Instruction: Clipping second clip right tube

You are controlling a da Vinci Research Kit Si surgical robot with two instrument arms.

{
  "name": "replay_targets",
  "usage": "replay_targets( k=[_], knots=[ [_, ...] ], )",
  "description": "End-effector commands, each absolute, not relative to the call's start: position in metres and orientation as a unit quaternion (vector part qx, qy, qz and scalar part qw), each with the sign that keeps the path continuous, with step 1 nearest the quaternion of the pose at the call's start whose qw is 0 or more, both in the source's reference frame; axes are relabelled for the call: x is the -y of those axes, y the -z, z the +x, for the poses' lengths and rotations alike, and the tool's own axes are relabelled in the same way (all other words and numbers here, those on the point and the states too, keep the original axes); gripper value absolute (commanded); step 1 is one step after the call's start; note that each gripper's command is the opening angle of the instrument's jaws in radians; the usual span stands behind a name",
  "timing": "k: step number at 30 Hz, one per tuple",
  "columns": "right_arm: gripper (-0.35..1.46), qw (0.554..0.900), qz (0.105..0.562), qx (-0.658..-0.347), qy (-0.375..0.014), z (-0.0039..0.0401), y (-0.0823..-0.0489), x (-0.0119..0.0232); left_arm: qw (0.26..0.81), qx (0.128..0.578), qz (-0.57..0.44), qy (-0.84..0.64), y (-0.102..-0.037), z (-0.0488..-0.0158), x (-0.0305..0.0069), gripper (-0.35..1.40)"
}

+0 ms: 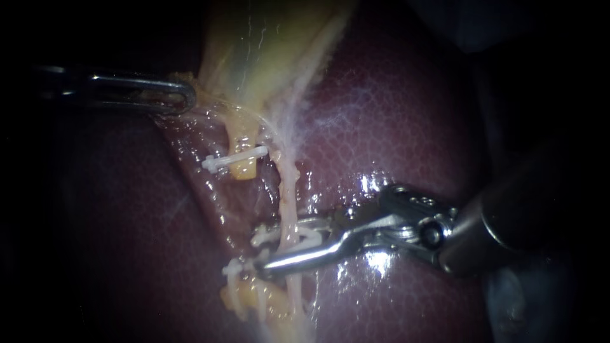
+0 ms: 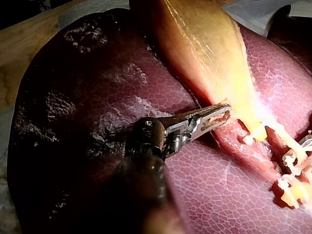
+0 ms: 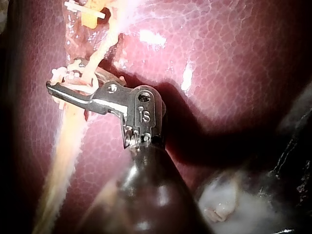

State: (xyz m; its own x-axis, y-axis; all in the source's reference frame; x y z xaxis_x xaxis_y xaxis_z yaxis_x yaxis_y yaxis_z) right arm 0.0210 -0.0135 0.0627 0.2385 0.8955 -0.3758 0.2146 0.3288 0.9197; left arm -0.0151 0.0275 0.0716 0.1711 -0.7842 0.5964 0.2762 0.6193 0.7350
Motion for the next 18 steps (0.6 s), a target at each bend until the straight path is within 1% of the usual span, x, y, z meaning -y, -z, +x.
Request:
replay_targets(
  k=[1, 4, 8, 13, 18],
  knots=[
    [0.38, 0.602, 0.509, -0.547, -0.281, 0.0209, -0.0626, 0.0136, 0.727, 0.53, 0.239, 0.365, -0.0716, -0.0151, -0.0275, -0.35],
    [0.23, 0.6, 0.518, -0.544, -0.275, 0.0206, -0.0624, 0.0135, 0.727, 0.53, 0.239, 0.365, -0.0716, -0.0151, -0.0275, -0.35],
    [0.01, 0.596, 0.522, -0.537, -0.289, 0.0204, -0.0621, 0.0132, 0.727, 0.53, 0.239, 0.365, -0.0716, -0.0151, -0.0275, -0.35],
    [-0.35, 0.594, 0.524, -0.534, -0.296, 0.0204, -0.0618, 0.0128, 0.727, 0.53, 0.239, 0.365, -0.0716, -0.0151, -0.0275, -0.35],
    [-0.35, 0.594, 0.513, -0.537, -0.309, 0.0205, -0.0616, 0.0125, 0.727, 0.53, 0.239, 0.365, -0.0716, -0.0151, -0.0275, -0.35]
  ],
)
